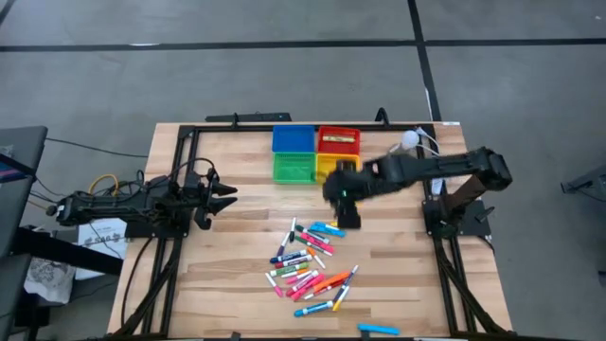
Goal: Pick & Place Markers
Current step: Put the orange marker in the red bin
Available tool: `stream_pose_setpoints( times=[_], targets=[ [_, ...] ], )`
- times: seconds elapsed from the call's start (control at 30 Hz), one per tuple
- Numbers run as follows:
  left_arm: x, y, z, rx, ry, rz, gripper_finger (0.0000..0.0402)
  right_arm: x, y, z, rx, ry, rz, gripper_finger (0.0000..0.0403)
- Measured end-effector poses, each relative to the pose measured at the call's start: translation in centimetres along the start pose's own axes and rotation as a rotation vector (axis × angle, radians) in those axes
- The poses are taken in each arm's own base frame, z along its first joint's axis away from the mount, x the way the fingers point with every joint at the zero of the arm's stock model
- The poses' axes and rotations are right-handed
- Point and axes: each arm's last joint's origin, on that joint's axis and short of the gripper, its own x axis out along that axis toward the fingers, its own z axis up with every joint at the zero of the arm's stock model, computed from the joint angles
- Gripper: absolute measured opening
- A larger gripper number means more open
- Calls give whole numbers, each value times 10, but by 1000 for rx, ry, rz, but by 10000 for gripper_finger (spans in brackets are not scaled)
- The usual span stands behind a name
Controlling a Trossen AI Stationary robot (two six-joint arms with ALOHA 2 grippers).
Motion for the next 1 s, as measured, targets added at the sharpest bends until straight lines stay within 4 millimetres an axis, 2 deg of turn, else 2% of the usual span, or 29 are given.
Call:
stream_pose_setpoints(
  times=[0.23, 0.4, 0.67, 1.0],
  targets=[
    [1, 0, -1, 0, 8, 2, 141, 9, 68, 0, -56, 26, 144, 208],
    [1, 0, -1, 0, 11, 3, 141, 21, 104, -2, -81, 56, 195, 208],
    [1, 0, -1, 0, 7, 2, 141, 48, 145, -11, -175, 139, 211, 208],
    [1, 0, -1, 0, 6, 2, 141, 105, 177, -21, -253, 249, 201, 208]
  ],
)
